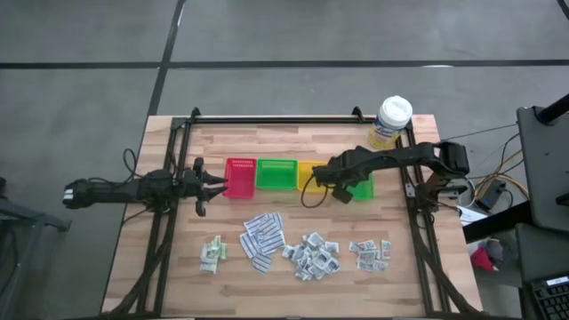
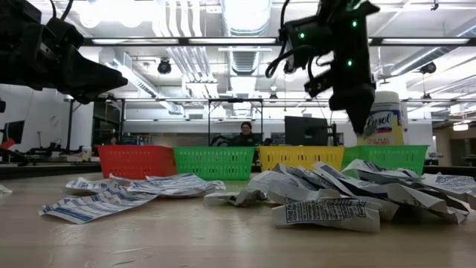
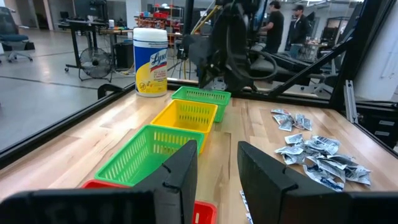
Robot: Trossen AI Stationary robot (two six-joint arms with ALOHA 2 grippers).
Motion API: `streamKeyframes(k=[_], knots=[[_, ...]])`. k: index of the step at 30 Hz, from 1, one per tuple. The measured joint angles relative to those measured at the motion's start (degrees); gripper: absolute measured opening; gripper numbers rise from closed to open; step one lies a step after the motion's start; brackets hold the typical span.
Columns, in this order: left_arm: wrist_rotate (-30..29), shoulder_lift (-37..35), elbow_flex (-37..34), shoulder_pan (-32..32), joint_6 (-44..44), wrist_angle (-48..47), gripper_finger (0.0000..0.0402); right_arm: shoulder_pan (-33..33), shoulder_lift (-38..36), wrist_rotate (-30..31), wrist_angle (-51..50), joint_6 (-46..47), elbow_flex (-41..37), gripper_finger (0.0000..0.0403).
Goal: Pick & Place First Aid Supplies
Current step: Put the blue alcohol pad into the right green bin
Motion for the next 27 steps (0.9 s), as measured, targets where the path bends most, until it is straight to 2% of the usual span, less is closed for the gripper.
streamKeyframes(k=[15, 27], knots=[[0.0, 0.0, 0.0, 0.0, 0.0, 0.0, 0.0113, -2.1, -0.6, 0.1, 11.2, -4.0, -10.2, 0.0008], [0.0, 0.0, 0.0, 0.0, 0.0, 0.3, 0.0113, -2.1, -4.5, 0.2, 12.4, -4.1, -11.6, 0.0019]])
